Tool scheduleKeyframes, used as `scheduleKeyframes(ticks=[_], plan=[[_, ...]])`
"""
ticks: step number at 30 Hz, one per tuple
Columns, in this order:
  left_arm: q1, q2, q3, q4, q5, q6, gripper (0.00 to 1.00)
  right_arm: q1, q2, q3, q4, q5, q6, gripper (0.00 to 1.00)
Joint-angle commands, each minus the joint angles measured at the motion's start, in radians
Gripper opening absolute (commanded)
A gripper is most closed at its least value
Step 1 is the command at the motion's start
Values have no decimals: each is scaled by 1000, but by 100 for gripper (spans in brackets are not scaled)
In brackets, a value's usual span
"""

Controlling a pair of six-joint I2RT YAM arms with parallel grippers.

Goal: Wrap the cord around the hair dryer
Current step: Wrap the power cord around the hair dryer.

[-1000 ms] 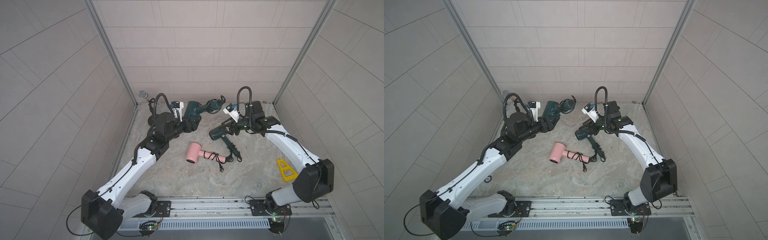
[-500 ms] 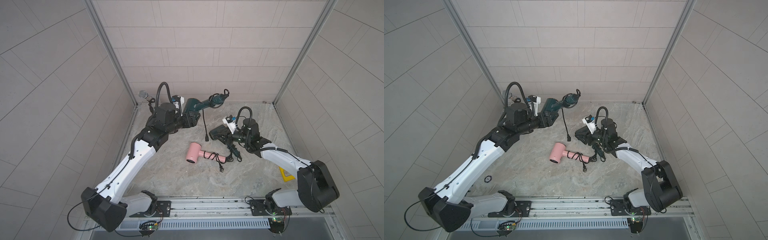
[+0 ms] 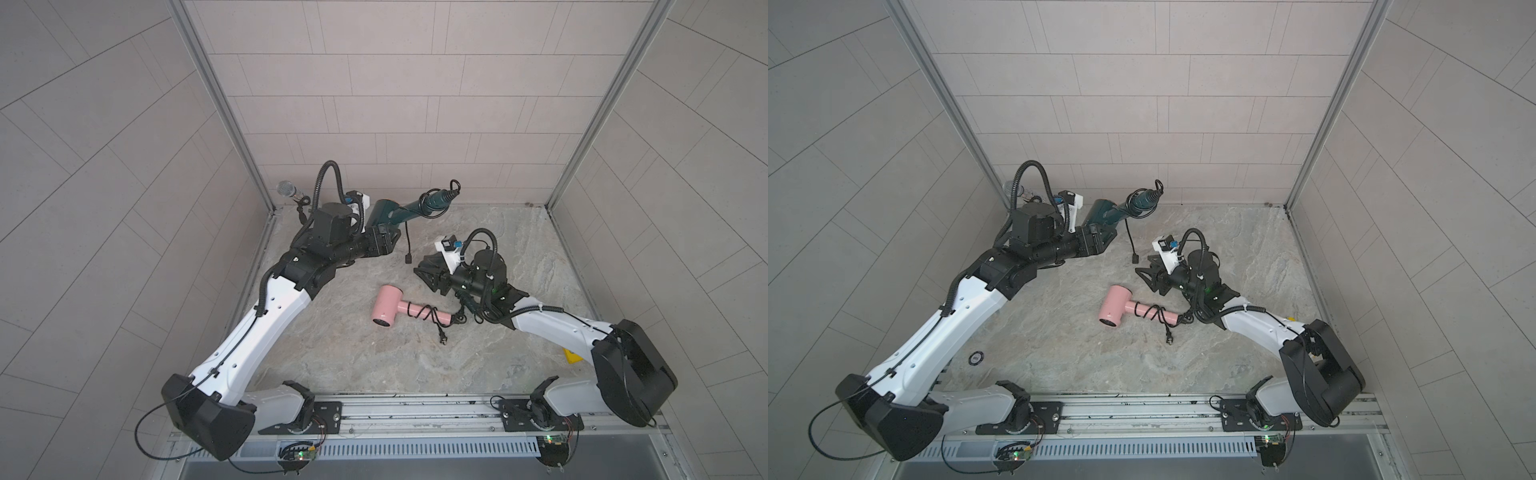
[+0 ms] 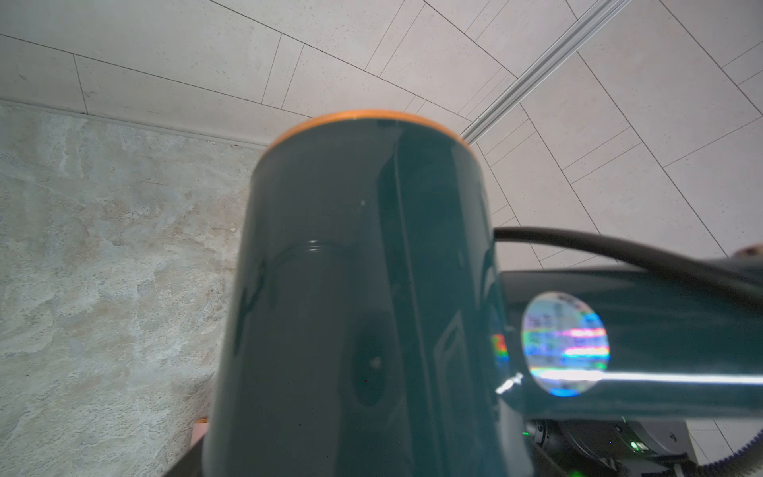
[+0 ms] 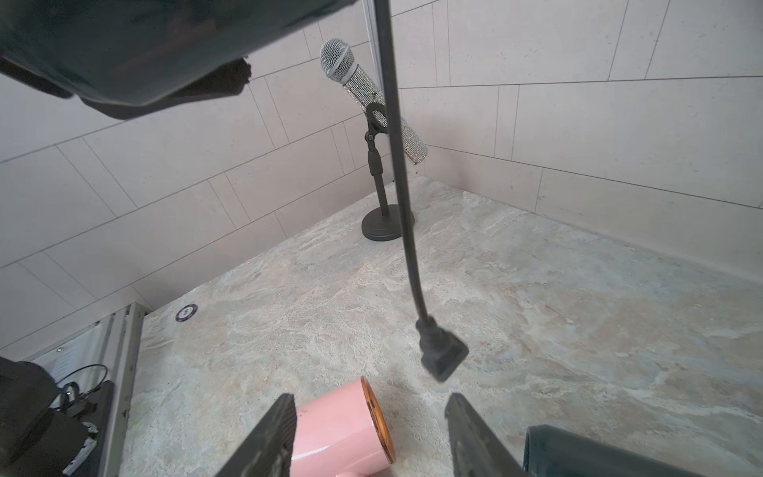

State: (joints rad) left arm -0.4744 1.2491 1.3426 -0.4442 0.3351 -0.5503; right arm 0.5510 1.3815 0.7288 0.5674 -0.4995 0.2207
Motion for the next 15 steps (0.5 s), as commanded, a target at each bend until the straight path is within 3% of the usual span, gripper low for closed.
scheduleKeyframes(ticks=[1, 8, 15], plan=[[-3, -18, 56, 53, 8, -9, 0, 36, -14, -5, 52, 184, -23, 60], [-7, -23, 47, 65, 3, -26, 0, 127, 67, 43, 58, 368, -12, 58], [-9, -27, 37, 65, -2, -25, 0, 156, 153, 96, 91, 426, 26, 57]])
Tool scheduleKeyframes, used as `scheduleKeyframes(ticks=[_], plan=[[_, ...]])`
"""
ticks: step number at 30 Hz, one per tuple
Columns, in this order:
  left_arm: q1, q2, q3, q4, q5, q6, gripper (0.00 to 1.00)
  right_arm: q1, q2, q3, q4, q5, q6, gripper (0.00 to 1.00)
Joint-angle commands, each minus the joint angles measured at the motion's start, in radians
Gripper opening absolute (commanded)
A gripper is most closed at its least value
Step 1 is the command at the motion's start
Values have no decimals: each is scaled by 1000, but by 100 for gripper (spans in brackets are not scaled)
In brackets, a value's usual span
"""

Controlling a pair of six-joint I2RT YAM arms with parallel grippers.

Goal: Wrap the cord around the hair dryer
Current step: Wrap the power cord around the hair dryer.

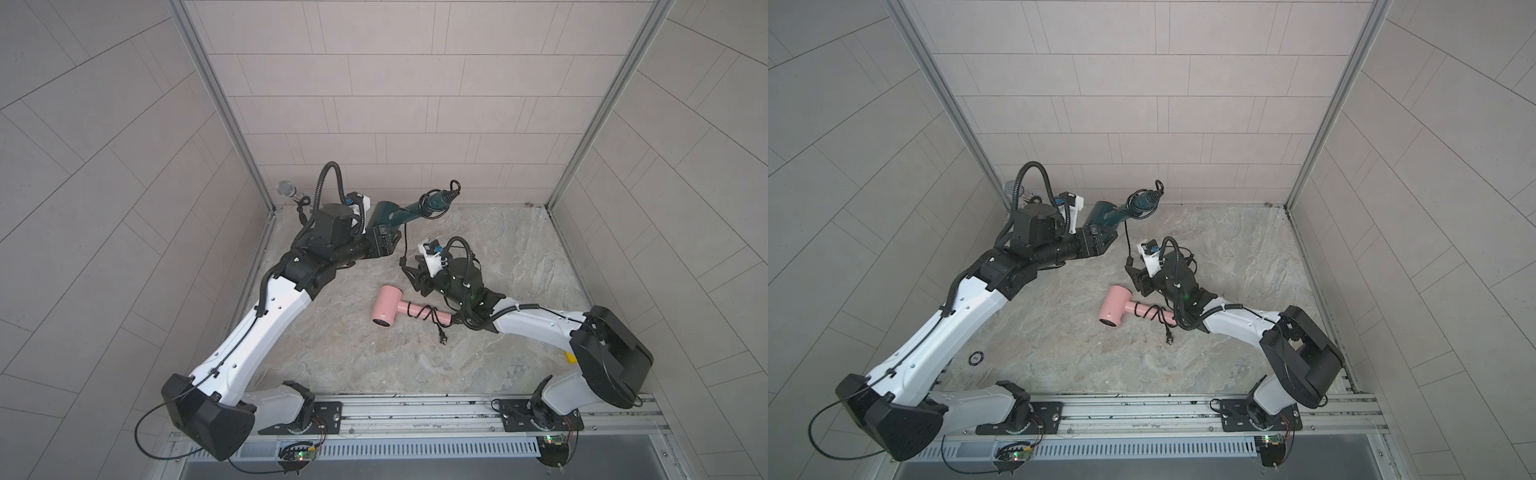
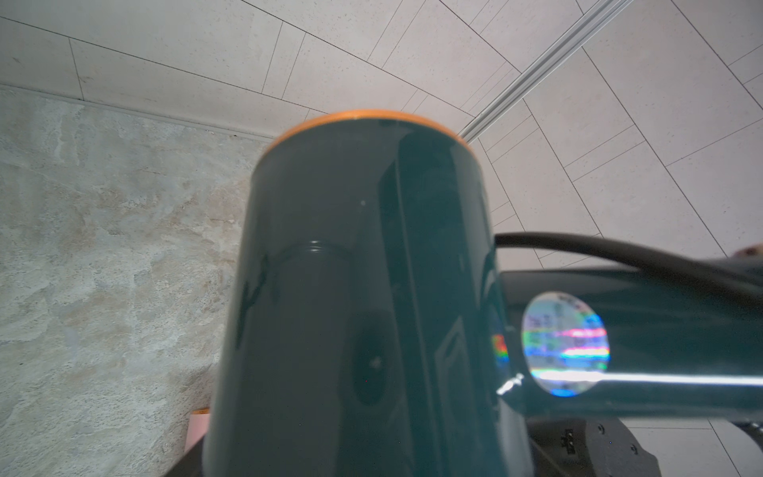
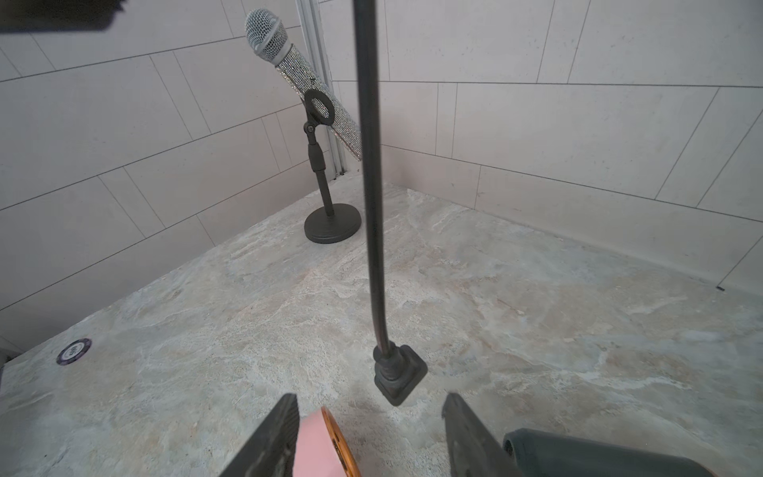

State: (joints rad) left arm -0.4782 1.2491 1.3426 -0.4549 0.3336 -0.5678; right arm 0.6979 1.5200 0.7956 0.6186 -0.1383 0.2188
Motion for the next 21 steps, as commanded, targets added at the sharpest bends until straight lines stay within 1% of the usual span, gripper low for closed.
scheduleKeyframes(ticks=[1, 5, 8, 9, 12, 14, 18, 21], plan=[[-5, -27, 36, 77, -1, -9, 0, 13, 24, 35, 44, 78, 34, 57], [-5, -33, 27, 89, 2, -18, 0, 26, 66, 53, 55, 169, 61, 57], [-6, -38, 28, 88, 3, -20, 0, 32, 99, 73, 58, 198, 74, 55], [-5, -37, 29, 87, 3, -19, 0, 35, 109, 77, 61, 200, 73, 53], [-6, -40, 33, 82, 2, -17, 0, 45, 130, 88, 56, 194, 68, 36], [-6, -42, 32, 79, 4, -16, 0, 45, 135, 86, 48, 186, 65, 21], [-5, -45, 23, 86, 11, -20, 0, 46, 123, 78, 16, 177, 45, 7], [-5, -45, 18, 87, 11, -19, 0, 39, 103, 64, -12, 182, 29, 2]])
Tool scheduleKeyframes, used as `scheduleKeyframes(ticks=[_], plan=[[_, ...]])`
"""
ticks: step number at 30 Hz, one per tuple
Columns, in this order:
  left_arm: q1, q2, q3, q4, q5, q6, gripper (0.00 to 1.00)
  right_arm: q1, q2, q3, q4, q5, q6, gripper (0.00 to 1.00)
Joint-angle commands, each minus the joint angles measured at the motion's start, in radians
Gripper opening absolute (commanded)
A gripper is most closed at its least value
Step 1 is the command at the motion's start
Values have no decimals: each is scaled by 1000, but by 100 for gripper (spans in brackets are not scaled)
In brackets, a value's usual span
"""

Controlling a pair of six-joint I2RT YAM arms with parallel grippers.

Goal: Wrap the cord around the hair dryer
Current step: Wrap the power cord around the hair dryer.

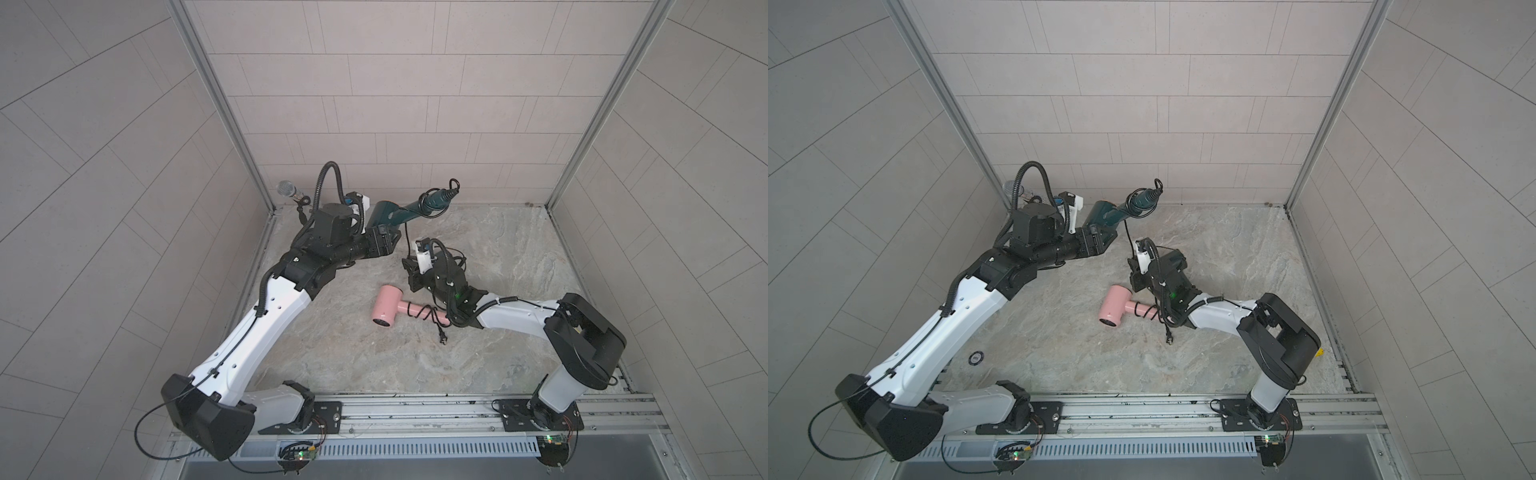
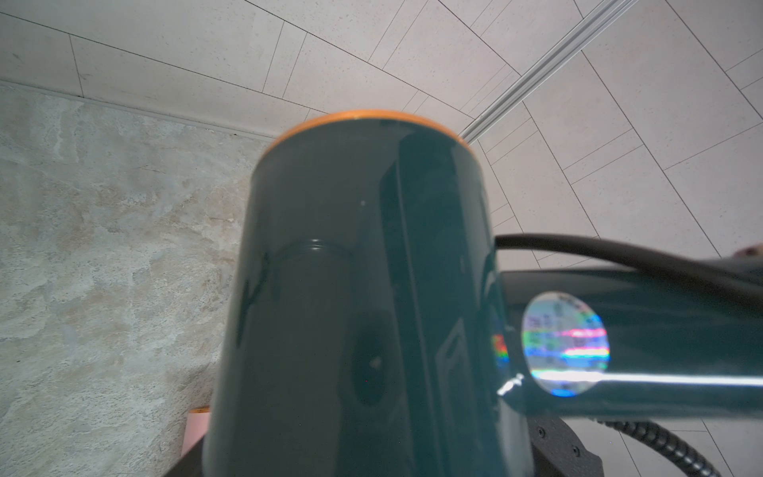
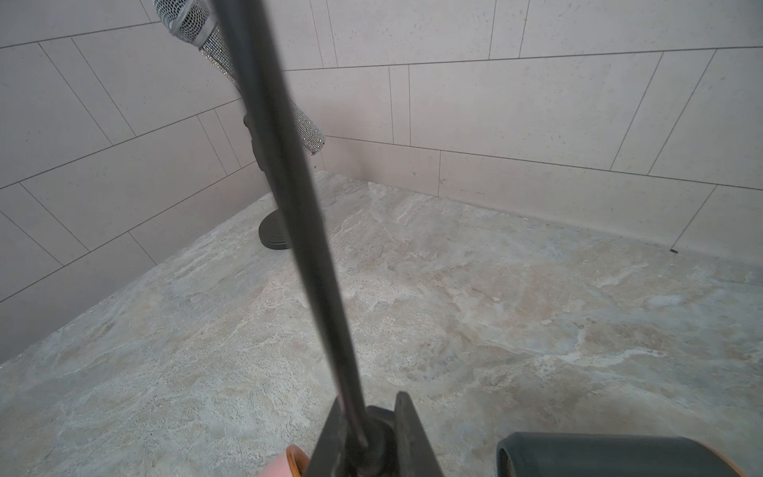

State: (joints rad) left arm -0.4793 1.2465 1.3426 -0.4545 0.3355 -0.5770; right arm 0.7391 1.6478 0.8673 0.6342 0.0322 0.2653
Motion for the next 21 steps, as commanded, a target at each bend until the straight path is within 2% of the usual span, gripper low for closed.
scheduleKeyframes(ticks=[1, 10, 18, 21], plan=[[-3, -45, 18, 81, 8, -4, 0, -11, -34, -11, -42, 8, -20, 1], [7, -74, -14, -39, -87, 96, 0, -126, -157, -34, -257, -9, -15, 0], [44, -83, -64, 43, -106, 18, 0, -151, -262, -67, -413, -39, -46, 0], [48, -85, -93, 87, -186, -27, 0, -132, -303, -87, -475, -52, -52, 0]])
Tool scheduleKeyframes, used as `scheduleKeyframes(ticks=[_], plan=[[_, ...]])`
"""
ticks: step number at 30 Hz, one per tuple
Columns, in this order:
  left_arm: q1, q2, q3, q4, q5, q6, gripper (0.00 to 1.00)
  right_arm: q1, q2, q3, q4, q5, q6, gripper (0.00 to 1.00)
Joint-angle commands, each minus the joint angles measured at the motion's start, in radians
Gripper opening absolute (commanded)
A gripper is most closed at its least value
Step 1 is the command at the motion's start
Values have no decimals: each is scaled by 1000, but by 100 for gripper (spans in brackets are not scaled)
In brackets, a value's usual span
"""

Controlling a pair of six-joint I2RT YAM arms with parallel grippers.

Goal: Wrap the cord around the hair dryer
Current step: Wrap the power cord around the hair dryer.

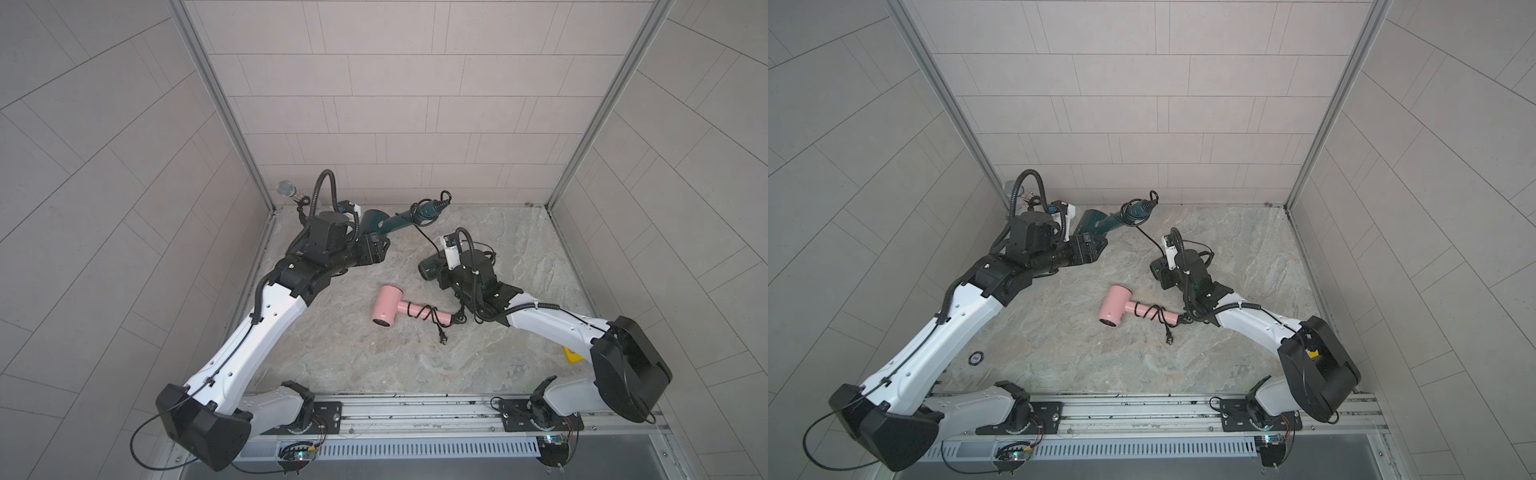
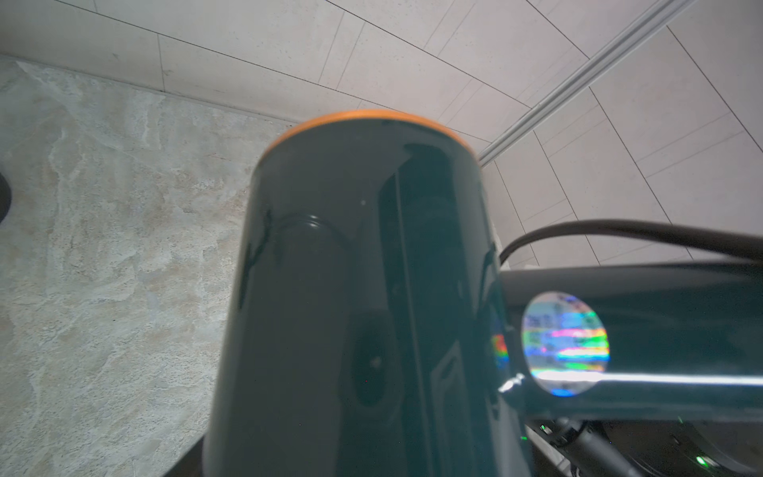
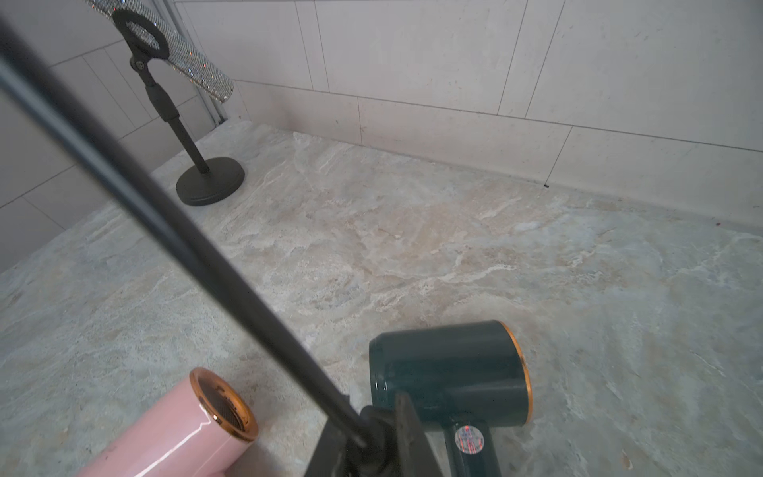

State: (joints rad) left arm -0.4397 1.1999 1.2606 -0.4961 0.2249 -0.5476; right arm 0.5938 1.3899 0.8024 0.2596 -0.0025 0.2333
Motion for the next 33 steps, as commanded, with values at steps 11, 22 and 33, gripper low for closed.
scheduleKeyframes(ticks=[11, 22, 33], plan=[[-2, 21, -114, 234, -566, -28, 0, 136, -141, 48, -443, -67, -141, 0], [-116, 125, -246, 363, -877, 289, 0, 198, -189, 235, -731, -66, -233, 0], [-211, 145, -292, 368, -875, 565, 0, 193, -135, 460, -866, 50, -396, 0]])
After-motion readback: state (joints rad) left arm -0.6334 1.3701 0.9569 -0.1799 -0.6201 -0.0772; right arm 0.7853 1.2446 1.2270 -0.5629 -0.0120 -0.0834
